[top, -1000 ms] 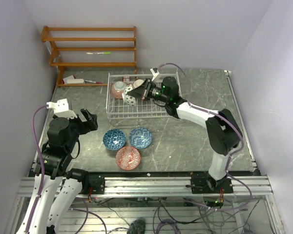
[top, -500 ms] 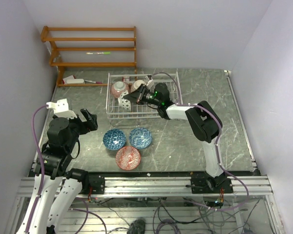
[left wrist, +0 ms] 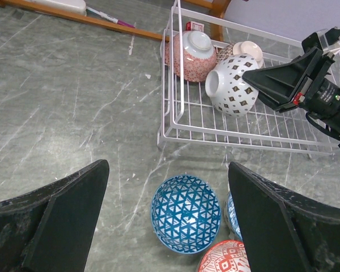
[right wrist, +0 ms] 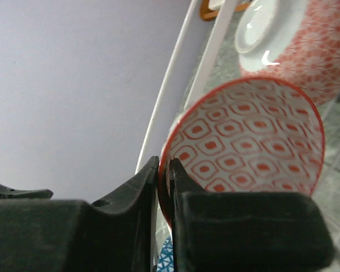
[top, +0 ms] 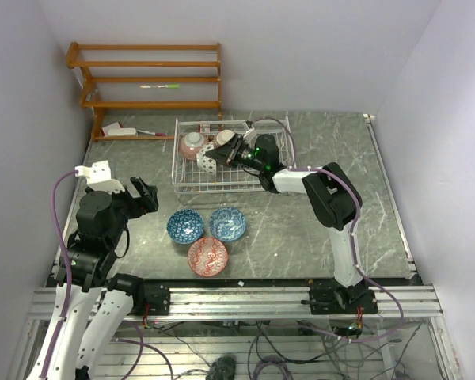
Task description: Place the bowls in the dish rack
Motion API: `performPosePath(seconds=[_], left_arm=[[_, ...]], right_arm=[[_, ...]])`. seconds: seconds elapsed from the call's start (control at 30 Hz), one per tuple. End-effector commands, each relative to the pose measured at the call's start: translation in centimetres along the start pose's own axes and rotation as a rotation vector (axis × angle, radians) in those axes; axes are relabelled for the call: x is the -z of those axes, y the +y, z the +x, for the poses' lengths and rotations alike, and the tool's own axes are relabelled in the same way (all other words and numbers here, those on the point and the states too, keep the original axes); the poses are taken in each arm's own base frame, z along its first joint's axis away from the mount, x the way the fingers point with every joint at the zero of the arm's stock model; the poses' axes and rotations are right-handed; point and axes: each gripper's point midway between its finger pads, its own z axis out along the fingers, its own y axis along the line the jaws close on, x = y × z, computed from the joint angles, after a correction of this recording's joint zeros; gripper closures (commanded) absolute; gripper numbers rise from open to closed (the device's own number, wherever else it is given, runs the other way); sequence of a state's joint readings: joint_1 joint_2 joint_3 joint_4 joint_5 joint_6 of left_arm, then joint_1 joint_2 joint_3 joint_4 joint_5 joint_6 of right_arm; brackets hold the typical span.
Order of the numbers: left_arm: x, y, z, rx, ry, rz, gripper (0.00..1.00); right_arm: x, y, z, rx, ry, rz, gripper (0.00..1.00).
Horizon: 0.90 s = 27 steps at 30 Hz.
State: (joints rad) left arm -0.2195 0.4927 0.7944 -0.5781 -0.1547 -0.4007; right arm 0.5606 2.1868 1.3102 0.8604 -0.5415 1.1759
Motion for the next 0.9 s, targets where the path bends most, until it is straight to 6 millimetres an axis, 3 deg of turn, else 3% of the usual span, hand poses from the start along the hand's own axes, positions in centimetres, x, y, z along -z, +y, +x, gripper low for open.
performPosePath(seconds=[0.0,0.17,0.33,0.57,0.63,0.77,0.87], left_arm=[[0.0,0.4,-0.2,0.007,-0.009,-0.019,0.02],[-0.1,0.5,-0.1,0.007,-0.006,-0.024,0.02],[-0.1,0.5,-0.1,0.008,-0.006,-0.028,0.02],[-0.3,0.5,0.0,0.004,0.002,-0.028,0.02],[-0.3,0.5,0.0,0.004,0.003,-0.029,0.02],[-0.2,0.5,0.0,0.006,0.000,-0.029,0.02],[-0.2,0.6,0.0,0.006,-0.002,-0.030,0.03]], right_arm=[[1.3,-3.8,-0.2,-0.011,-0.022,0.123,0.86],[2.0,-5.3,0.1,-0.022,-0.005,0.171,0.73],[3.1,-6.4,0.4,-0.046,-0.009,0.204,0.73],[4.2,-5.6,0.4,-0.012,-0.002,0.218,0.70],[4.4,-5.5,0.3,0.007,0.000,0.231,0.64],[4.8,-5.2,0.1,0.041,0.005,0.256,0.41],[5.0,-5.1,0.0,0.056,0.010,0.272,0.36]])
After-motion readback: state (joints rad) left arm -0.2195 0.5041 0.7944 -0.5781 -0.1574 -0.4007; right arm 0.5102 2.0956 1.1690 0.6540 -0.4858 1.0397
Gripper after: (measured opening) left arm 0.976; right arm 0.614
